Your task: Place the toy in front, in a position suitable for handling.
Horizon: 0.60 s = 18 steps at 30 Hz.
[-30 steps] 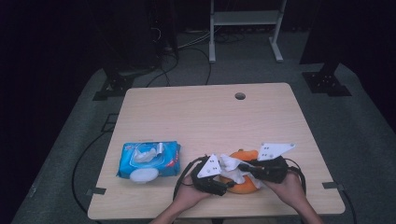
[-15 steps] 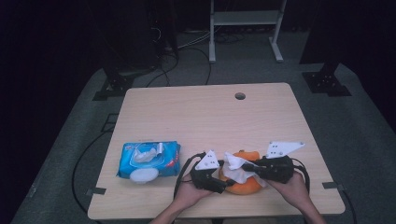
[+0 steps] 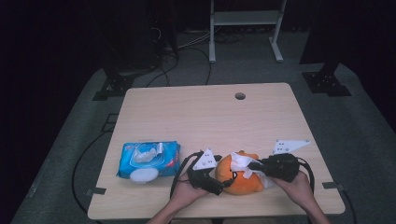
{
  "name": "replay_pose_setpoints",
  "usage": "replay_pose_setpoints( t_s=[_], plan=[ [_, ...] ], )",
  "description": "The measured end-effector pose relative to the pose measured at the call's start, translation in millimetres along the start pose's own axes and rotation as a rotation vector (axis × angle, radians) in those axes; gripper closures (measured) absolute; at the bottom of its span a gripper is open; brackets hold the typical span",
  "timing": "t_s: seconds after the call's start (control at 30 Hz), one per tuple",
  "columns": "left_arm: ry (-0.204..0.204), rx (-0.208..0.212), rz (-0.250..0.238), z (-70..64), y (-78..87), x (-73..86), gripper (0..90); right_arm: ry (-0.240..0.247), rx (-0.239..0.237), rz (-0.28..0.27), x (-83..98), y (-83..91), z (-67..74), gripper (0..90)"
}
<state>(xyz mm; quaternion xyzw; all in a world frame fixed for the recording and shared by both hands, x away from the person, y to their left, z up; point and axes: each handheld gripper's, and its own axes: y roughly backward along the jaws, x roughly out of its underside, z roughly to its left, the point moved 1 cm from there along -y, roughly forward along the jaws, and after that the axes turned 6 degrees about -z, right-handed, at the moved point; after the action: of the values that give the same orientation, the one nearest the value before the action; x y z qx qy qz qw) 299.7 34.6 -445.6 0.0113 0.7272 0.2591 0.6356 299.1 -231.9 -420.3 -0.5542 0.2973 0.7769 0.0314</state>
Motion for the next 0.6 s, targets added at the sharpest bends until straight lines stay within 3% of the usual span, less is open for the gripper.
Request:
replay_pose_setpoints(
  t_s=[0.07, 0.1, 0.2, 0.3, 0.37, 0.47, 0.53, 0.6],
  plan=[
    [0.044, 0.042, 0.013, 3.0, -3.1, 2.4, 4.4, -0.002, -0.02, 0.003, 0.2, -0.2, 2.1, 84.2],
    [0.041, 0.044, 0.005, 2.2, -2.7, 2.8, 10.8, 0.004, -0.022, 0.007, -0.8, -0.8, 3.7, 84.2],
    [-0.061, 0.021, -0.012, -5.0, 2.3, -3.1, 26.0, 0.038, -0.016, -0.02, -8.0, -1.8, 10.6, 84.3],
    [-0.183, -0.02, -0.048, -17.1, 5.1, -8.5, 28.7, 0.099, -0.046, -0.071, -20.2, -6.7, 25.8, 84.3],
    [-0.238, -0.036, -0.043, -21.2, 8.0, -8.8, 29.9, 0.138, -0.038, -0.07, -24.3, -12.7, 32.1, 84.3],
    [-0.217, -0.023, -0.051, -17.0, 11.7, -6.4, 30.9, 0.114, -0.023, -0.067, -20.1, -12.2, 24.4, 84.3],
    [-0.198, -0.014, -0.051, -13.9, 12.6, -4.7, 30.3, 0.101, 0.019, -0.051, -14.5, -8.6, 14.8, 84.3],
    [-0.172, -0.009, -0.056, -12.1, 11.5, -3.0, 26.4, 0.053, 0.033, -0.046, -7.3, -3.9, 3.1, 84.3]
  ],
)
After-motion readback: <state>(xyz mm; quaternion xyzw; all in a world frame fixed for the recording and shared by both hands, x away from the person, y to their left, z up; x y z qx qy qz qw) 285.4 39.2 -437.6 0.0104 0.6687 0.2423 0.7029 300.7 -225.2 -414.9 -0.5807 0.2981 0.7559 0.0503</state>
